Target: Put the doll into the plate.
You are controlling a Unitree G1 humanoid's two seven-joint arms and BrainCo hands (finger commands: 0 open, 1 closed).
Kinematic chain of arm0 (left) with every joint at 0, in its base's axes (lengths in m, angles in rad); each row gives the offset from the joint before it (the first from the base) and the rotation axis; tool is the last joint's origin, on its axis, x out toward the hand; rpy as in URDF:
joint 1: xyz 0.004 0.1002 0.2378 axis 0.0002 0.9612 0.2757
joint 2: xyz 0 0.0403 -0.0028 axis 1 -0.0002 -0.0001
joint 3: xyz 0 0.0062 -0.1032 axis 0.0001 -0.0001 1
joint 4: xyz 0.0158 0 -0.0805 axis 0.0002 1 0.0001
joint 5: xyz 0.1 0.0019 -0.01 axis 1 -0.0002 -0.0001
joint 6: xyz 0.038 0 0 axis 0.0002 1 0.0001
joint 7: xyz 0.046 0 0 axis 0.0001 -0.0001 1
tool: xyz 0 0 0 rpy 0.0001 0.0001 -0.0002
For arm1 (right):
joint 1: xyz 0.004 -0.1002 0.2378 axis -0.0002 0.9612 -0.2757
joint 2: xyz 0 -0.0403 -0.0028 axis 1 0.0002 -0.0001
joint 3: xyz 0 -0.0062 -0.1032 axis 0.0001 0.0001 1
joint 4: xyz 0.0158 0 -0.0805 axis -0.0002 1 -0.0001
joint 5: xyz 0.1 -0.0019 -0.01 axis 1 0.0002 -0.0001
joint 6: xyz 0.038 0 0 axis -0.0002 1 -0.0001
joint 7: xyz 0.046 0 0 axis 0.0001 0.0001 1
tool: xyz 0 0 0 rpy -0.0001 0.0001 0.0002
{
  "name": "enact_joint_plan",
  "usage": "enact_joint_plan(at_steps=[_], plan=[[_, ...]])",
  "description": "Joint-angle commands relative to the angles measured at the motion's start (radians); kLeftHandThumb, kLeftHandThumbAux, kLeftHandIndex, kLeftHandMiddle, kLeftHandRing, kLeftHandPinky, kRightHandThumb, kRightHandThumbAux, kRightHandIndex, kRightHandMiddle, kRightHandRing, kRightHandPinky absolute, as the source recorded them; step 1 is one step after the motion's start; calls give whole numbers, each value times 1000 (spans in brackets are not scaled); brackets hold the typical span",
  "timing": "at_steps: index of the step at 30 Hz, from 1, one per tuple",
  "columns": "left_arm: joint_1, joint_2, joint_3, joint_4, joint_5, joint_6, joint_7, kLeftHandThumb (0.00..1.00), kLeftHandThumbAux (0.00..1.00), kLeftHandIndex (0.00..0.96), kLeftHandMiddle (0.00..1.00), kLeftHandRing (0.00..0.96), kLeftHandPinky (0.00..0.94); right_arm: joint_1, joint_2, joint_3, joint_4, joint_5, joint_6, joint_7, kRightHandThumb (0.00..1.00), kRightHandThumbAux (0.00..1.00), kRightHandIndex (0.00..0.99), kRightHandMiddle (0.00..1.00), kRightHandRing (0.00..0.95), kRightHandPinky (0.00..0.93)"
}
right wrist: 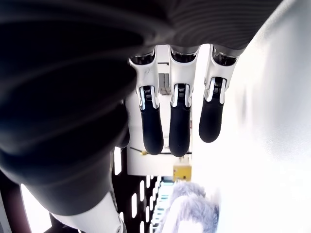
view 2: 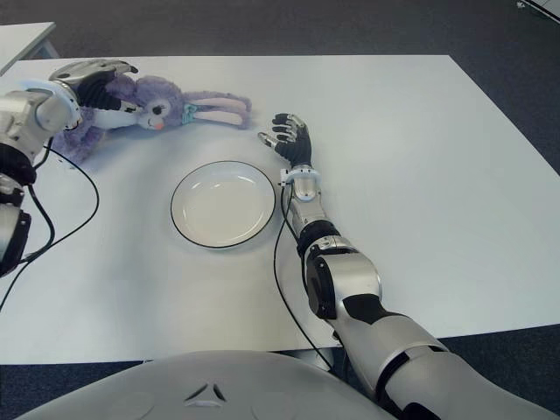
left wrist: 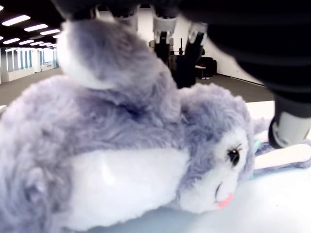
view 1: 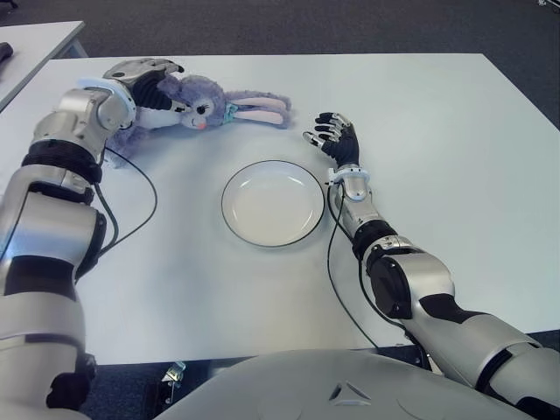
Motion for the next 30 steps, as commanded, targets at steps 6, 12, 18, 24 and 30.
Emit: enact_joint_plan(at_steps=[6,12,18,24,30], plan=[[-39,-69,-48,110,36,63,64,192,385,0,0,0,20,198,69,2,141,-7,127,-14,139,908,305,340,338,321],[-46,-78,-64,130,37,93,77,191,379,0,0,0,34,200,68,6,142,-10,126,-19,135,907,306,343,342,333],[-48,-80,-79,147,49,123,95,176,369,0,0,0,47,201,67,8,141,-10,123,-22,131,905,311,342,337,332],[-50,-85,-93,158,52,147,100,162,368,0,0,0,63,200,63,10,142,-8,126,-22,125,911,310,342,342,326],[-41,-97,-131,176,82,181,126,136,366,0,0,0,44,198,62,3,142,1,131,-16,136,912,308,341,340,324]])
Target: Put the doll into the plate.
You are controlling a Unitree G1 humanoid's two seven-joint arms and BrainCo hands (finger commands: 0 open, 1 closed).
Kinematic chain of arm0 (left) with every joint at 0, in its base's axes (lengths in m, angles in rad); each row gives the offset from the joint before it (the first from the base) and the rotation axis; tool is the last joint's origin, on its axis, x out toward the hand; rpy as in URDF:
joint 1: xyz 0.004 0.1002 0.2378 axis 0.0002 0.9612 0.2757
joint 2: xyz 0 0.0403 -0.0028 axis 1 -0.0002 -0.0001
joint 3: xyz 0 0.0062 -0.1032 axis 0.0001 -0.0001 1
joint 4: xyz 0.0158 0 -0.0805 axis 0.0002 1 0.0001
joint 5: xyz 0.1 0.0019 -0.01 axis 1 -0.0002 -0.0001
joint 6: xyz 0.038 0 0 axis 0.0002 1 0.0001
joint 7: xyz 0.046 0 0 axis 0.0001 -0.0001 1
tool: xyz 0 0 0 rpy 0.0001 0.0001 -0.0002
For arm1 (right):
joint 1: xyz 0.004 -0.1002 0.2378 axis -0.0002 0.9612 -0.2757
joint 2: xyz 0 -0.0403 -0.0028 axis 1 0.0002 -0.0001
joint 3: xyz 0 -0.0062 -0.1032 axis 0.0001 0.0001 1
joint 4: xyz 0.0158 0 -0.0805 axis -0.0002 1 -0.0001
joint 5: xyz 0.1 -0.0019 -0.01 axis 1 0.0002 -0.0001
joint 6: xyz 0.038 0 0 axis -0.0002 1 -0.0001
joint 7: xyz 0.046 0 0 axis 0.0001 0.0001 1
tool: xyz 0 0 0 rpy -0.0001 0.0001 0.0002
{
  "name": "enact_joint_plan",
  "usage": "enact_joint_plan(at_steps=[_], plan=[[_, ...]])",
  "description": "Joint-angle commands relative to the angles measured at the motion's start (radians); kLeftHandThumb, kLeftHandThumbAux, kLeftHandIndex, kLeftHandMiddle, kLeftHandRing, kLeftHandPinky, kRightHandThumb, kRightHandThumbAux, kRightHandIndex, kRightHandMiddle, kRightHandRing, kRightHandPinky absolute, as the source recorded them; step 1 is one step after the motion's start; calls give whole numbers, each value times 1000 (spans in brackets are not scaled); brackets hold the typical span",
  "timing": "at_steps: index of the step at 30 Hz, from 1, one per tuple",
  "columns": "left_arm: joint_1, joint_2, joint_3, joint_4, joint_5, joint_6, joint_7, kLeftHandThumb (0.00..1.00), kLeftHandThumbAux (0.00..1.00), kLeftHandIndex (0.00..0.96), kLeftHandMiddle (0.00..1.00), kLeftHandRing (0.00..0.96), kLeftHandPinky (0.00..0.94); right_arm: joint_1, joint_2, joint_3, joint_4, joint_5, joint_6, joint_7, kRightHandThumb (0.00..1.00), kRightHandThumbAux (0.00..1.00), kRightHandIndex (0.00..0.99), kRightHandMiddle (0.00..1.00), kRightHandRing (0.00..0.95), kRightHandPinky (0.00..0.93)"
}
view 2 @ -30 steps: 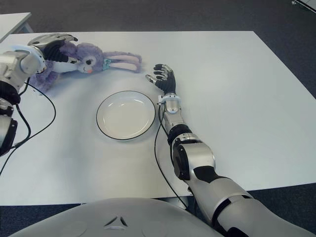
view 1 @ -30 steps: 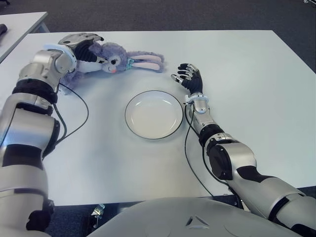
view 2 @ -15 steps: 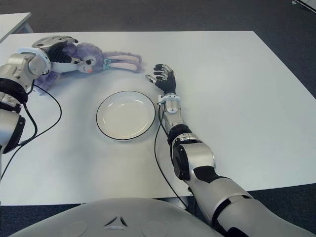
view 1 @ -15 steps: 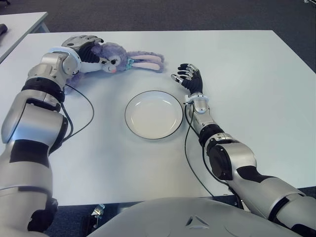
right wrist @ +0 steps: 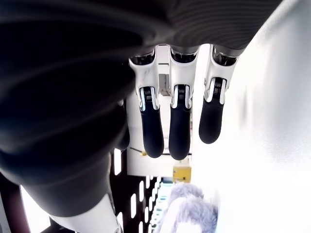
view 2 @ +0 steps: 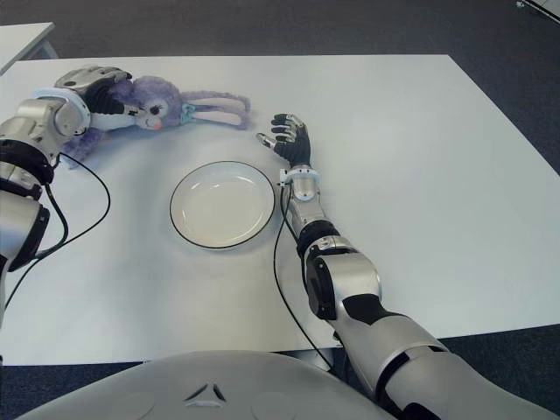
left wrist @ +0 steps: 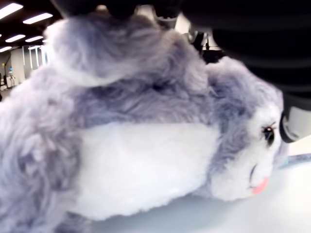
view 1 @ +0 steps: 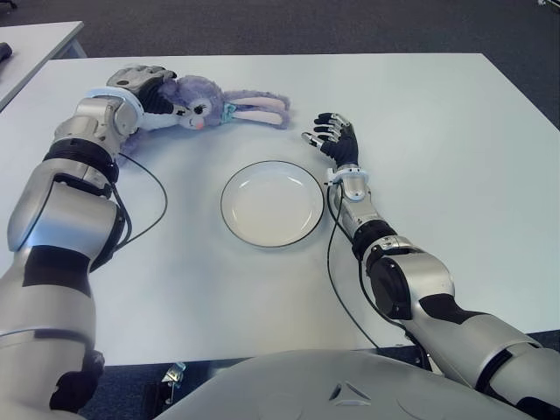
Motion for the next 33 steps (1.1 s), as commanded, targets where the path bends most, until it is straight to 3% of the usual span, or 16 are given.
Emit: enact_joint_plan(at_steps=[1,11,17,22,27,33], plan=[[4,-32,-53,42,57,45,33,132,360,0,0,0,36,199,61,-14,142,6,132,1,139,911,307,341,340,325],[29,-48,-182,69,173,103,114,146,342,0,0,0,0,199,52,-10,142,0,129,-9,157,907,315,349,348,337],[36,-61,-350,79,334,175,193,179,344,0,0,0,0,199,49,-13,142,4,132,-3,180,910,326,355,354,335],[30,-68,-477,88,453,203,193,197,332,0,0,0,0,199,48,-16,141,8,131,1,230,913,340,357,353,317],[27,-86,-529,93,488,202,145,237,304,0,0,0,0,200,48,-20,141,11,132,2,286,910,352,357,349,315],[25,-92,-544,98,483,186,104,342,273,0,0,0,0,202,49,-20,141,10,127,-6,324,911,349,360,352,338]])
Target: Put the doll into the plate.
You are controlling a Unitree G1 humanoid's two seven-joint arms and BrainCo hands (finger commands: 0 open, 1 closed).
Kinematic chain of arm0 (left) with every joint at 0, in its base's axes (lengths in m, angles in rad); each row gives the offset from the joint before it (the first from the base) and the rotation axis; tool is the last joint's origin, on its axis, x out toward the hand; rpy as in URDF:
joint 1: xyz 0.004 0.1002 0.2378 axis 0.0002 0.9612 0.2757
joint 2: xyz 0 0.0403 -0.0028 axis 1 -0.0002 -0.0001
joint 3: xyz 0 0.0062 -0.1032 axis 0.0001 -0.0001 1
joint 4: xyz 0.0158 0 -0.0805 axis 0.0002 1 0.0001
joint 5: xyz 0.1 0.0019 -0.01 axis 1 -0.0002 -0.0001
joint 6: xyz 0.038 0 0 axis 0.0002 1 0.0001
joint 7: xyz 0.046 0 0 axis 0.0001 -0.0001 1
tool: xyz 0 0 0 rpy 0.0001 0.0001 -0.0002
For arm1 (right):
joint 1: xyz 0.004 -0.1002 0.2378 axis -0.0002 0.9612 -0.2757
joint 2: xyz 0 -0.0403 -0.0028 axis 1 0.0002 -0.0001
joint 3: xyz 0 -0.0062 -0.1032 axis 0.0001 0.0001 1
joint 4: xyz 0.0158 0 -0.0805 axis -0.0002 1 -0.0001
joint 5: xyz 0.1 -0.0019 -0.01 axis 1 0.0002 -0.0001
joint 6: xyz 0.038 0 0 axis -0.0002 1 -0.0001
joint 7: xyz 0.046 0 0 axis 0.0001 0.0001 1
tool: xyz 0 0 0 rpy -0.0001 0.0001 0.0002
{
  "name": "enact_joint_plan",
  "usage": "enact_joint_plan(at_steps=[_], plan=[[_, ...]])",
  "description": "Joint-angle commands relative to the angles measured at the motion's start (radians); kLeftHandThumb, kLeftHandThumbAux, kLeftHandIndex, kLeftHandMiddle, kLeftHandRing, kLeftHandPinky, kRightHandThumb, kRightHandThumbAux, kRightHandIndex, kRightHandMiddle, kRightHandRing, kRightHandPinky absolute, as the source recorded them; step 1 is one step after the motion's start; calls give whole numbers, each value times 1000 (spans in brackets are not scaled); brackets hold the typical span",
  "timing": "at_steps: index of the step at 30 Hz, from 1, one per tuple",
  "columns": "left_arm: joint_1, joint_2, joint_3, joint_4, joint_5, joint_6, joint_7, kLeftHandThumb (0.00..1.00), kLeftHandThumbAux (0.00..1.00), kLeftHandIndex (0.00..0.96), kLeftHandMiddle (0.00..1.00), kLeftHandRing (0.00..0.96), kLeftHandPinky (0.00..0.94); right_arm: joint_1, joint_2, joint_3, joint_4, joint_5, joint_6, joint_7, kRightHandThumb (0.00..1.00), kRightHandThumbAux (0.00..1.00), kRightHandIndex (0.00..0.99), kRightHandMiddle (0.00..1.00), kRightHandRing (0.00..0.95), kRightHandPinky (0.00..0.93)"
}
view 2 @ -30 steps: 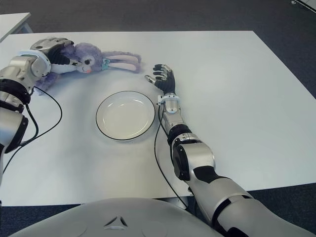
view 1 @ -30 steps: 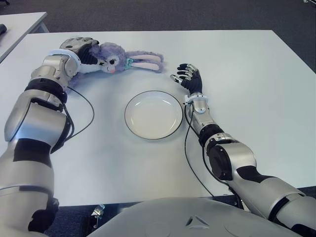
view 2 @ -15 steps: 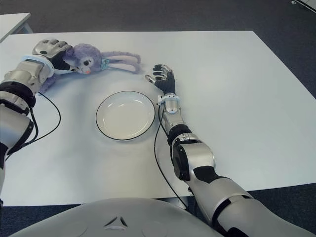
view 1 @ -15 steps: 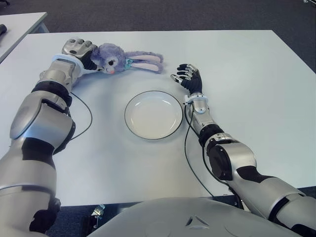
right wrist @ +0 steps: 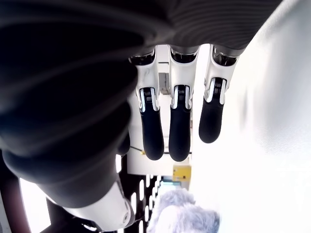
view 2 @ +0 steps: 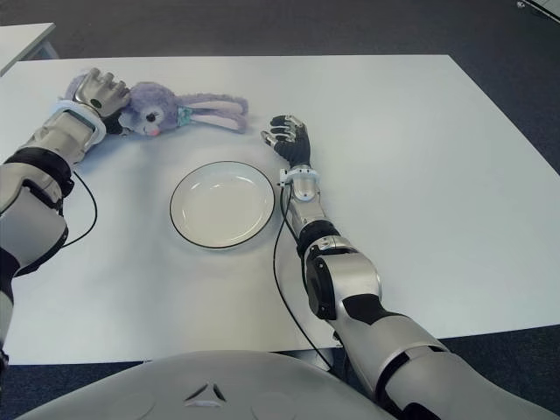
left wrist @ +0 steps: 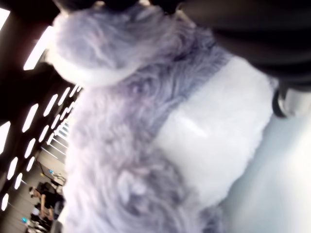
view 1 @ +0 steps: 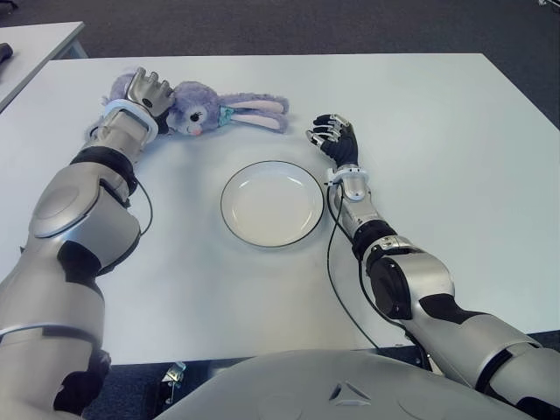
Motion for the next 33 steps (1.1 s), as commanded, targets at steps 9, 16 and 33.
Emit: enact_joint_plan(at_steps=[9,16,33], plan=[[68,-39,-61,38,41,-43,-85,445,260,0,0,0,0,202,51,-18,141,8,129,-11,319,907,334,355,352,332],[72,-41,-78,38,42,-41,-80,463,266,0,0,0,0,203,51,-20,141,10,125,-10,324,909,340,358,354,320],[120,-25,-58,31,8,-9,60,855,427,117,140,379,606,205,51,-24,140,10,120,-20,270,896,344,357,352,327]])
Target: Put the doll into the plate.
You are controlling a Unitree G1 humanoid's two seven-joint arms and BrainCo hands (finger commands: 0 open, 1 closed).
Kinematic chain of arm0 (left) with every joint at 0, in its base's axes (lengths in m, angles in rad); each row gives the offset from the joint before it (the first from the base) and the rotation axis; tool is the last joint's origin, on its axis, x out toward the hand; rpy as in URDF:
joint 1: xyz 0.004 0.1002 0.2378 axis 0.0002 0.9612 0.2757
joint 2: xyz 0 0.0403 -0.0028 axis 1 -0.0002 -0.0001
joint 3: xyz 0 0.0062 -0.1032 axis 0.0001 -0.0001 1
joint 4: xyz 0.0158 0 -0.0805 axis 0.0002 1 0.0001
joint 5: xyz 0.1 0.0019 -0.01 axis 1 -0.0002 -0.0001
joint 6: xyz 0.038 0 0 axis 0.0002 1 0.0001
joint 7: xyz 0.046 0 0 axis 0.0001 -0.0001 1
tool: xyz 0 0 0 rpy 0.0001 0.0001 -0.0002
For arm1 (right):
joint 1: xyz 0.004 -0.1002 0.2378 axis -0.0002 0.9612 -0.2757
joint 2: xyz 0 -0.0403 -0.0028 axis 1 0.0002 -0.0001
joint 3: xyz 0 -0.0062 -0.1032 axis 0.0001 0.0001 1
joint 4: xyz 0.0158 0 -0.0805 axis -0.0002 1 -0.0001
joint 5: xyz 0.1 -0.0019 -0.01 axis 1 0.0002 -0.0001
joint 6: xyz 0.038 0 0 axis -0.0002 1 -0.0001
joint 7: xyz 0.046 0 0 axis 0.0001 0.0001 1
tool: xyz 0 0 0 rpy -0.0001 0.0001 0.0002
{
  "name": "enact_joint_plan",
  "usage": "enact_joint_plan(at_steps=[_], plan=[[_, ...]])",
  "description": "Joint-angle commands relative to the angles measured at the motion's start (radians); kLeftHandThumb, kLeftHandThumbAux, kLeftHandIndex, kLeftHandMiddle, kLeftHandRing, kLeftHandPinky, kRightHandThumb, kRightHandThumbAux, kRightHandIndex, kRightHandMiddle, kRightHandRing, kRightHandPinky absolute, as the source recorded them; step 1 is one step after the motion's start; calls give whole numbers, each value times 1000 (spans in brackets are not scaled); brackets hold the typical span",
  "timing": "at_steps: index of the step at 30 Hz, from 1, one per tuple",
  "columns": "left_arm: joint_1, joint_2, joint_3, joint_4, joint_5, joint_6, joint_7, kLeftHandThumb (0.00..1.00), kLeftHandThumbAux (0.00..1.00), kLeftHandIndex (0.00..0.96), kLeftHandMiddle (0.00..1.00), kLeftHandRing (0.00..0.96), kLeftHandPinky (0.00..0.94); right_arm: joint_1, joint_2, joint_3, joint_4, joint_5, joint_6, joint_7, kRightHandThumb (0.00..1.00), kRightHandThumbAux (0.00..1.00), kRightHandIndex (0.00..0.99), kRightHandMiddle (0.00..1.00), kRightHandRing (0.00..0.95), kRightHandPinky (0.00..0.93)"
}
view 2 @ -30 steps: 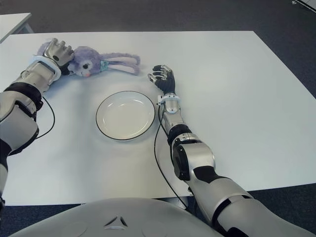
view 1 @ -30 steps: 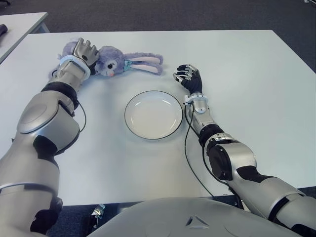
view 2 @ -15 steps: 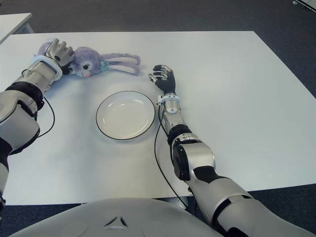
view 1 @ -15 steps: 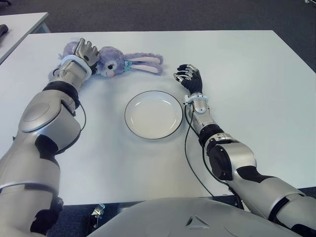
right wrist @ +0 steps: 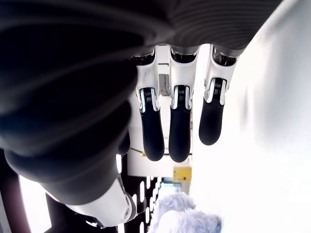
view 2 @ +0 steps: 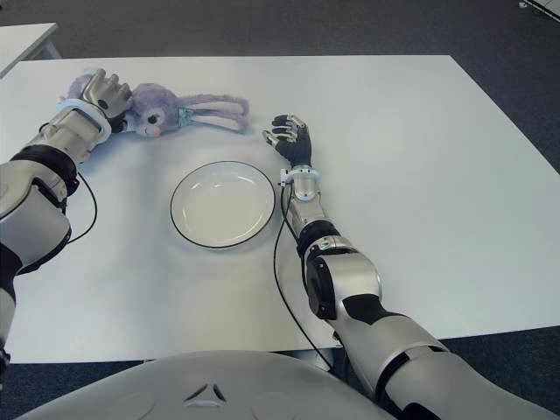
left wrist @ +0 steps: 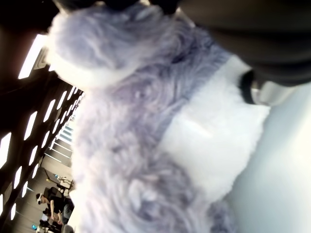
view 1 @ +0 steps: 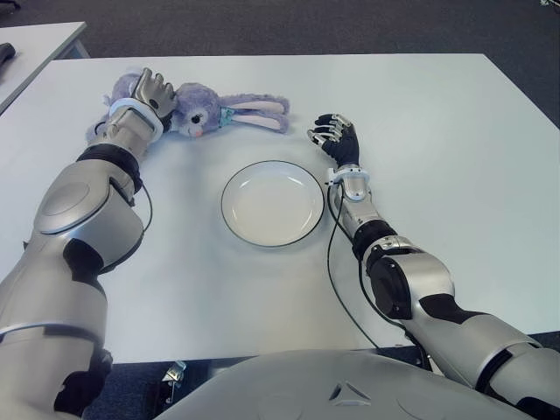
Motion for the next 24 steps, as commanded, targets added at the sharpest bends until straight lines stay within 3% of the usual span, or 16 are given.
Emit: enact_joint_plan(at_steps=[1,3,4,5,6,9,15,24], plan=[[140,-10,20,20,-17,-3,95,889,434,123,153,396,623,205,52,-17,140,9,119,-9,267,896,344,357,352,327],[160,-6,52,21,-44,8,137,929,467,276,293,420,550,206,52,-19,139,10,118,-8,262,894,343,357,352,331],[168,-4,70,22,-60,10,154,930,470,289,302,421,543,206,52,-19,139,11,116,-7,262,894,343,357,352,331],[172,-4,81,22,-70,10,163,940,607,401,381,489,525,207,53,-19,139,11,115,-7,256,893,342,358,353,334],[174,-3,87,23,-75,10,169,943,642,430,400,507,521,207,53,-19,139,11,114,-6,252,894,342,359,353,334],[179,-4,124,24,-109,0,179,996,658,417,417,461,522,209,53,-20,139,11,110,-4,245,894,342,361,356,333],[193,2,218,24,-200,-29,172,1000,661,390,426,481,519,213,53,-21,139,12,106,-2,241,905,344,363,362,346],[202,15,279,16,-253,-57,152,1000,662,363,453,481,526,214,55,-25,138,14,105,-3,258,907,347,363,364,354]])
